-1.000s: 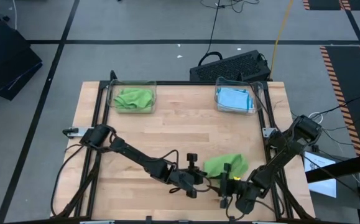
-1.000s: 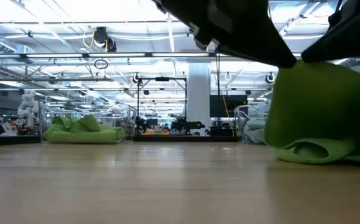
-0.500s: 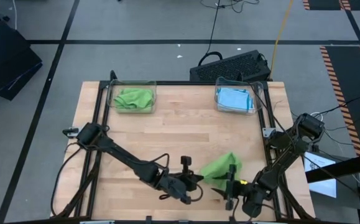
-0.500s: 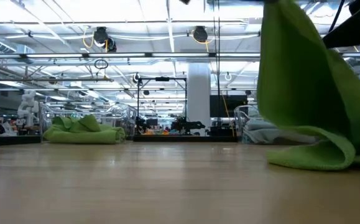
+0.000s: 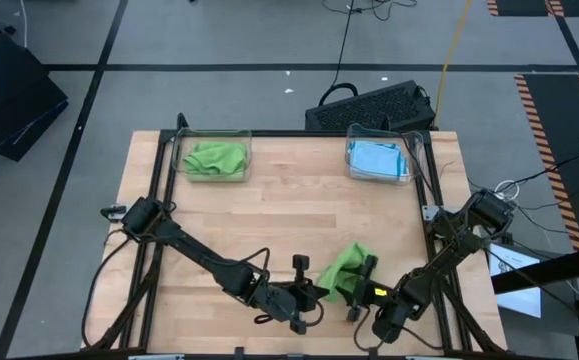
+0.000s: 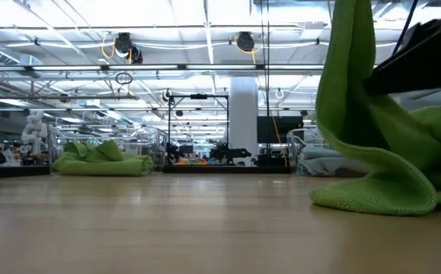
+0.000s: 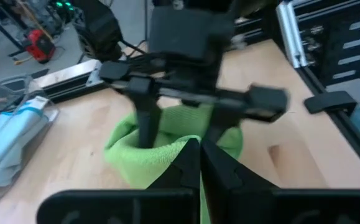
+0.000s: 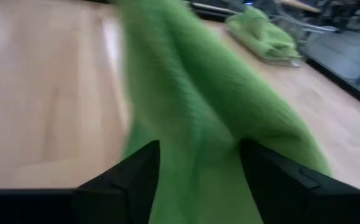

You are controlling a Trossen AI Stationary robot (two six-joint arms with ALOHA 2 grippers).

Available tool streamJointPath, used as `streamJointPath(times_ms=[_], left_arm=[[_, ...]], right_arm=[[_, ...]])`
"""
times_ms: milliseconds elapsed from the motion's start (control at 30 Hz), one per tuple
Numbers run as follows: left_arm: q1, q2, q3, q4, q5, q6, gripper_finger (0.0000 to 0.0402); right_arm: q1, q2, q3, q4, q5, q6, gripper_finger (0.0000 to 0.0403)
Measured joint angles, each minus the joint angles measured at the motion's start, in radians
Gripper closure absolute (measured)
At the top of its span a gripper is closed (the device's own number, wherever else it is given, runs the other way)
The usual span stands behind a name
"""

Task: Fold microfiber towels
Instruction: Fold the green microfiber cloth

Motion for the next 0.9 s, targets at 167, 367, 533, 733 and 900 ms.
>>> streamJointPath(times_ms=[167,367,533,733,900], left_arm=[[0.0,0.0,0.0,-0.002,0.032,-0.001,0.0393],[0.0,0.0,0.0,-0.015,0.031,-0.001,0.0398],[0.008,0.0,0.0,-0.088,-0.028,-0.038,0.0376],[0.022,0.0,0.0,-0.137,-0.095,-0.122,0.0294],[0.02,0.019,0.0,-0.045,-0.096,-0.114,0.0215]], right_arm=[[-0.011,0.012,0.0,-0.001,0.062,0.042,0.0259],[-0.003,0.008,0.0,0.0,0.052,0.026,0.0391],[-0.002,-0.012,0.0,0.021,-0.002,0.021,0.0396],[-0.009,-0.063,0.0,0.018,-0.06,0.06,0.0399],[-0.039,-0.07,0.0,0.018,-0.102,0.06,0.0401]])
